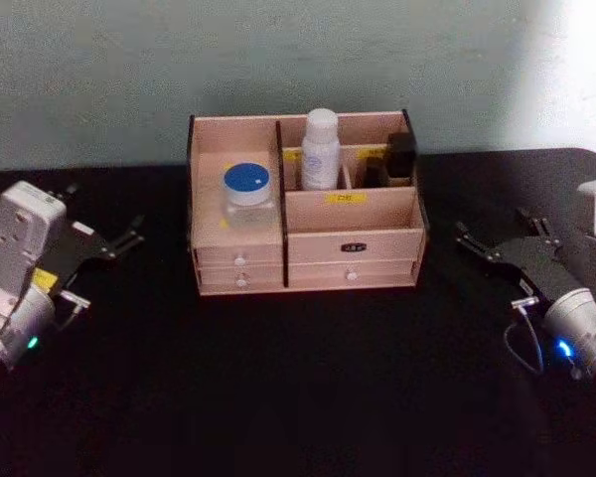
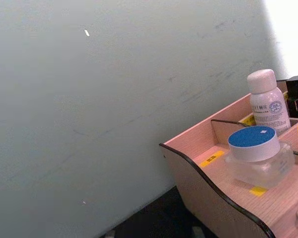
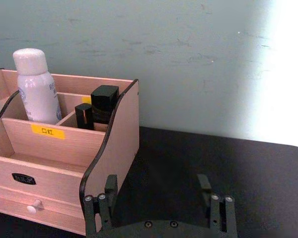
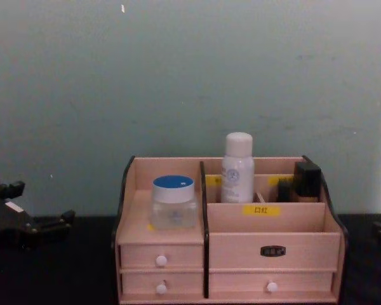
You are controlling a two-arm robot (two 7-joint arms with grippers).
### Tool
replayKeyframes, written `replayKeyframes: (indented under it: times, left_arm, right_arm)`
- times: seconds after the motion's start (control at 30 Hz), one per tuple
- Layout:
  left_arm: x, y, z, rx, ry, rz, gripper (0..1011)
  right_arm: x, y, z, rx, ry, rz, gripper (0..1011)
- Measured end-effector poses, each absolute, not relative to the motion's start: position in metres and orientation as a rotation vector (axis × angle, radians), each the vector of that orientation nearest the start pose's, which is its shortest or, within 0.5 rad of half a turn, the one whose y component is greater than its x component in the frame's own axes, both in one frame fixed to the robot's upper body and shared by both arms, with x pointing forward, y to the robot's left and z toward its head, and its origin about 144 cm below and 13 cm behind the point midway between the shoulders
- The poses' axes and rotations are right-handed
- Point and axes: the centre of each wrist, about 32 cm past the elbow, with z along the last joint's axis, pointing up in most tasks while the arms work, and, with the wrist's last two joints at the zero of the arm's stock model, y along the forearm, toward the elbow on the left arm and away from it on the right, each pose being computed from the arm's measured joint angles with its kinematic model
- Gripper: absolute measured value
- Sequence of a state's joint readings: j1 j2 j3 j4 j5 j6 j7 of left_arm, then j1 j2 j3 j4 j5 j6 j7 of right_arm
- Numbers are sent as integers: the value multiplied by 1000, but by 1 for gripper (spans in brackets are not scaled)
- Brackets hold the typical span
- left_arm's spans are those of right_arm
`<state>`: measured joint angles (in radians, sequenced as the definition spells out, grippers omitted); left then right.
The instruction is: Pick up the facial cleanser and watermelon frost from the table and place them into the tiered storage box.
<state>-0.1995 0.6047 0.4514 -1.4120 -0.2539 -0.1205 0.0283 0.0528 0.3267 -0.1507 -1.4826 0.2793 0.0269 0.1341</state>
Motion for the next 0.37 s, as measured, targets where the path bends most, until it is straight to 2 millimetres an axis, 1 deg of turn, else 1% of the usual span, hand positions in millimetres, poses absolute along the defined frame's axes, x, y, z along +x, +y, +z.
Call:
replayKeyframes:
  times: [0.37]
  left_arm:
    - [489, 310, 1140, 304, -285, 1248, 1001]
  right_arm:
    - [470, -286, 1133, -120, 42, -1320, 1002]
